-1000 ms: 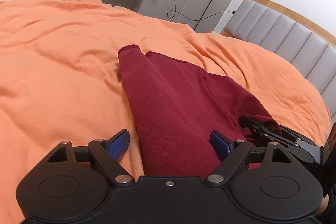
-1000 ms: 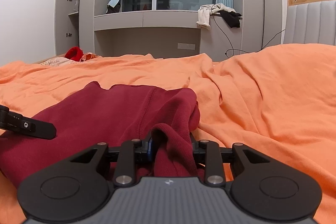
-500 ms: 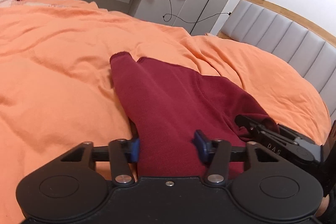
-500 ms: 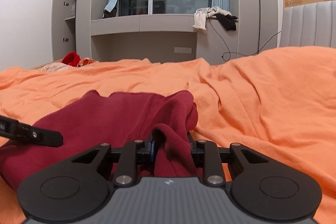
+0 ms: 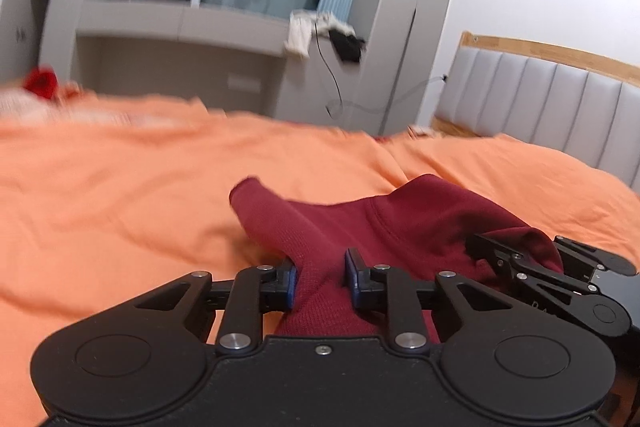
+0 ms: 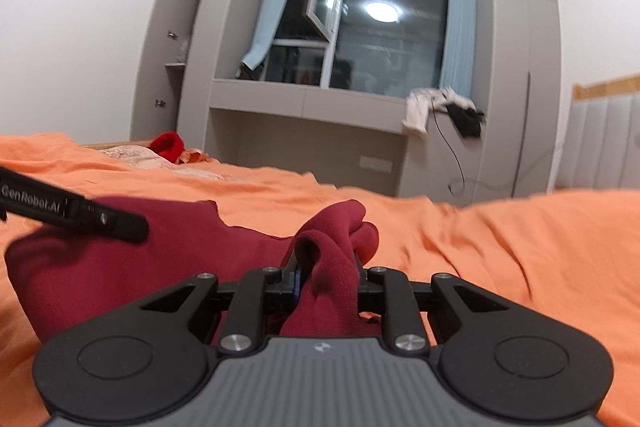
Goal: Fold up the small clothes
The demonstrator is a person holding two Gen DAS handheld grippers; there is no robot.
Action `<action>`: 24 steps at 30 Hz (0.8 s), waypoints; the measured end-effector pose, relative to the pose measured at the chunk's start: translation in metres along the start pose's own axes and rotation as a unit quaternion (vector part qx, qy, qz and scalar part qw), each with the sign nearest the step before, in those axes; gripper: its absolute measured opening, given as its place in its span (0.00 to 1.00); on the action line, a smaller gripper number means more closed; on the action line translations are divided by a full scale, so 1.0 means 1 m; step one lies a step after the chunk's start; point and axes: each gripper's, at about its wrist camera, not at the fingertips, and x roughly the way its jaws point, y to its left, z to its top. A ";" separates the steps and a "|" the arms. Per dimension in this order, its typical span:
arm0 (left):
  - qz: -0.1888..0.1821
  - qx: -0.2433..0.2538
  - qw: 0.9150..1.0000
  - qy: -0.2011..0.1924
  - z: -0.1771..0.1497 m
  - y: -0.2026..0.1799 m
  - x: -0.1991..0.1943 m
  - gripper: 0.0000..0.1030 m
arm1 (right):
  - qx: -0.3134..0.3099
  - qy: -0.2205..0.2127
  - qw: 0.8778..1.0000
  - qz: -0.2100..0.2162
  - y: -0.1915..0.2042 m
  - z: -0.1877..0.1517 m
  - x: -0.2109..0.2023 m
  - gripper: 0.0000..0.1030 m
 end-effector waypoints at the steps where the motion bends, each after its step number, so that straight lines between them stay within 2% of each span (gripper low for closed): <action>1: 0.009 0.011 1.000 -0.012 0.002 0.001 -0.005 0.24 | -0.007 -0.010 1.000 0.000 0.006 0.002 0.003 0.21; 6: 0.048 0.045 0.997 -0.043 0.009 0.005 -0.018 0.25 | -0.016 -0.029 0.999 0.005 0.027 0.010 0.021 0.22; 11: 0.066 0.035 0.997 -0.024 0.008 0.020 -0.013 0.25 | -0.017 -0.011 1.000 0.011 0.035 0.008 0.038 0.22; 16: 0.076 0.033 0.997 0.007 0.003 0.028 -0.003 0.25 | -0.017 0.027 0.999 0.013 0.037 0.001 0.048 0.22; 24: 0.079 0.036 0.996 0.013 0.000 0.030 -0.001 0.25 | 0.026 0.060 0.998 0.016 0.020 -0.002 0.051 0.22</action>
